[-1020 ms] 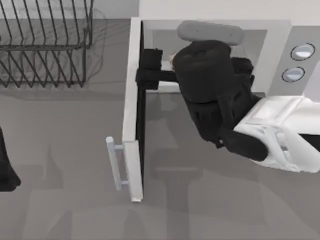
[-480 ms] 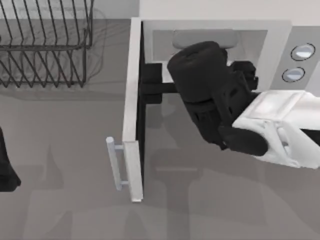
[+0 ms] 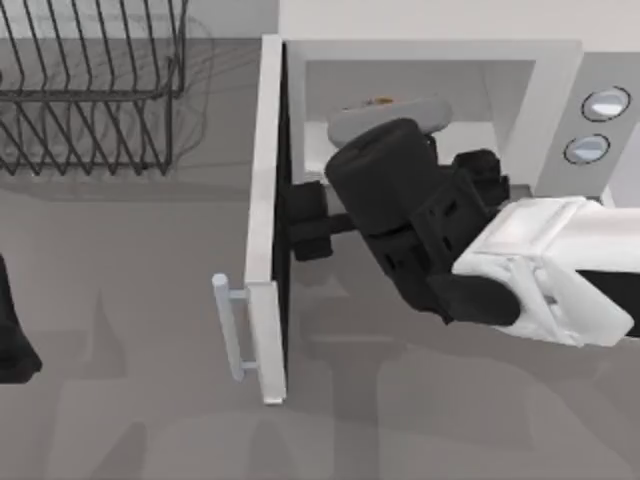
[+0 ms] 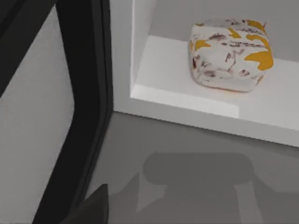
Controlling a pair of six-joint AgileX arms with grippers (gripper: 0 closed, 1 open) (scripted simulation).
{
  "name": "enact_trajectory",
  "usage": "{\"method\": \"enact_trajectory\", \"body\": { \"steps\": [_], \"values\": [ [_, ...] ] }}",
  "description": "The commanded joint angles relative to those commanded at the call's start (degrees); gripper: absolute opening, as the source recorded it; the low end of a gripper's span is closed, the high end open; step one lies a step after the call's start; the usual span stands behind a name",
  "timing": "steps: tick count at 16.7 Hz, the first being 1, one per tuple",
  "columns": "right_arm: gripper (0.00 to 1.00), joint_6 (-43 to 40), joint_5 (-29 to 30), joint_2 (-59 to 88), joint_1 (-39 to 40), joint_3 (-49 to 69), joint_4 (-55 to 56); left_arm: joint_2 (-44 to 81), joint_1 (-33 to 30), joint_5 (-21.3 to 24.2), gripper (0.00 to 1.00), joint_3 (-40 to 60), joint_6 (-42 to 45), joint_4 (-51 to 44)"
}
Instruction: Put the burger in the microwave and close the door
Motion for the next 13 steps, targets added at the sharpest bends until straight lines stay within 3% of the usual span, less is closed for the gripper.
{"method": "enact_trajectory", "body": {
  "steps": [9, 13],
  "values": [
    [1.00, -0.52, -0.40, -0.76, -0.63, -0.49, -0.08, 0.00, 0.00, 0.00, 1.00, 0.00, 0.00, 0.00],
    [1.00, -2.33, -3.32, -9.33, -5.14, -5.86, -0.11, 0.00, 0.00, 0.00, 1.00, 0.00, 0.00, 0.00]
  ]
}}
